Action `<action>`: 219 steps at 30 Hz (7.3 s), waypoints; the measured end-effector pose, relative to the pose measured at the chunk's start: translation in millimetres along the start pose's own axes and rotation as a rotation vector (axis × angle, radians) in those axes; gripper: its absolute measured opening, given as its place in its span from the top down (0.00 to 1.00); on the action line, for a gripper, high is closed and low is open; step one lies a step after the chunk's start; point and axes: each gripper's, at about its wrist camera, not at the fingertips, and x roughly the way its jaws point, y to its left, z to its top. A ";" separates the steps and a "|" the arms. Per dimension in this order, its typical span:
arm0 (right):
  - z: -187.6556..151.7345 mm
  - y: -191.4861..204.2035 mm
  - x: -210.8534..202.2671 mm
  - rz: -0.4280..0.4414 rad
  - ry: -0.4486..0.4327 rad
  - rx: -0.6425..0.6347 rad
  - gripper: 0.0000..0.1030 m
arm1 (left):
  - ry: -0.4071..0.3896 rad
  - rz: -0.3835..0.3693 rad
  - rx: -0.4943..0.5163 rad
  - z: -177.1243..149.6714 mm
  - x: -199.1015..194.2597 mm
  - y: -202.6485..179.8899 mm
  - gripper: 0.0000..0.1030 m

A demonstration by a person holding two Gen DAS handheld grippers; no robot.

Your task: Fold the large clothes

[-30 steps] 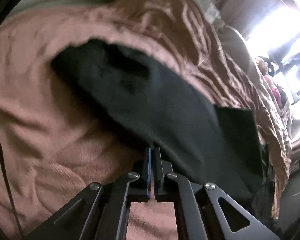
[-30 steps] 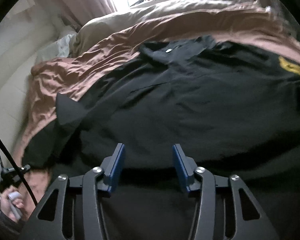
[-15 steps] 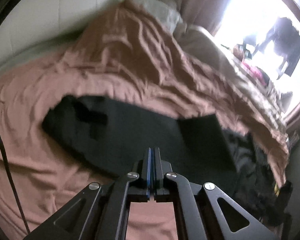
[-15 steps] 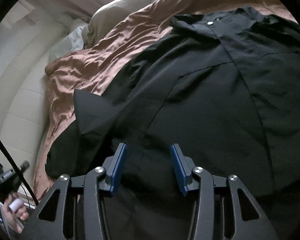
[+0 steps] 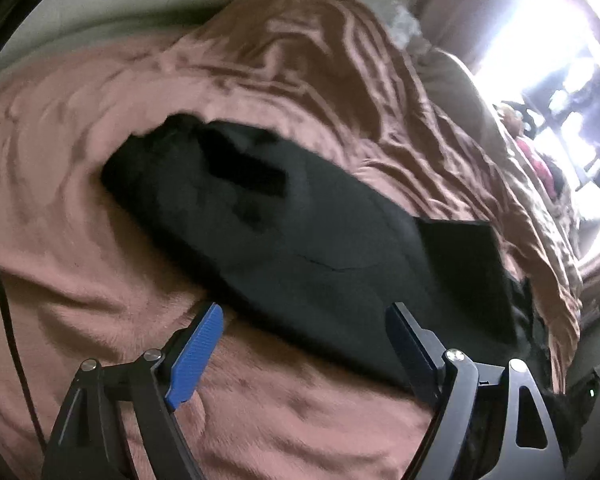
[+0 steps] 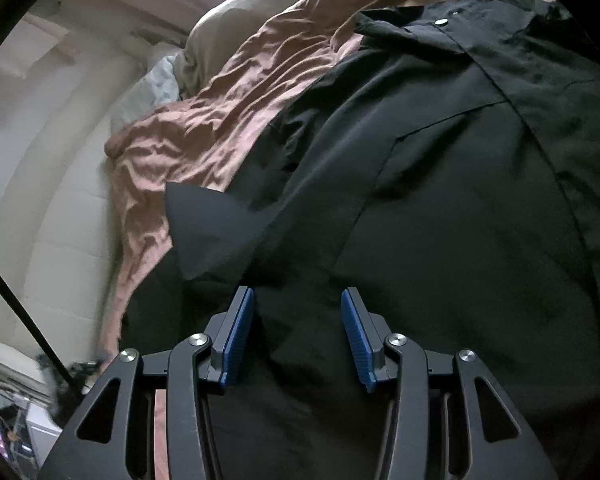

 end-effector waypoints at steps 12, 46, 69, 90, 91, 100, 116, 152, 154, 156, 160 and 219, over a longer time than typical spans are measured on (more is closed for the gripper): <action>-0.5 -0.8 42.6 0.119 0.059 0.054 0.74 | -0.079 0.047 -0.022 25.1 7.0 5.9 0.97; -69.9 -63.6 -198.4 -0.096 -0.200 0.139 0.37 | -0.221 -0.541 0.636 -33.5 -162.2 -391.6 0.99; -71.4 -123.5 -275.4 -0.098 -0.365 0.391 0.37 | 0.331 -0.659 0.754 -214.2 1.1 -478.9 0.19; -41.2 -49.3 -189.1 -0.266 -0.254 -0.006 0.37 | 0.209 -0.469 0.621 -130.4 -27.2 -318.6 0.18; -40.4 -46.8 -180.1 -0.281 -0.237 -0.019 0.37 | 0.206 -0.436 0.615 -125.6 -23.5 -307.8 0.18; -40.7 -3.2 -97.3 -0.580 -0.082 -0.281 0.37 | 0.230 -0.306 0.545 -107.6 7.2 -230.4 0.19; -20.1 -39.1 -112.8 -0.554 -0.195 -0.120 0.93 | 0.284 -0.083 0.594 -122.2 66.8 -213.0 0.56; -28.2 -203.1 -164.8 -0.133 -0.341 0.496 0.95 | 0.234 0.025 0.667 -126.0 91.8 -239.9 0.57; -23.7 -206.9 -164.1 -0.125 -0.354 0.482 0.95 | 0.229 0.031 0.670 -124.9 95.8 -241.1 0.57; -17.5 -208.7 -161.0 -0.120 -0.363 0.472 0.94 | 0.228 0.032 0.665 -124.4 97.1 -241.8 0.57; -17.2 -206.7 -157.0 -0.094 -0.371 0.470 0.94 | 0.213 0.040 0.663 -122.8 89.9 -245.7 0.57; -69.8 -182.8 -316.5 -0.109 -0.694 0.226 1.00 | 0.152 -0.230 0.463 -223.9 17.5 -320.8 0.25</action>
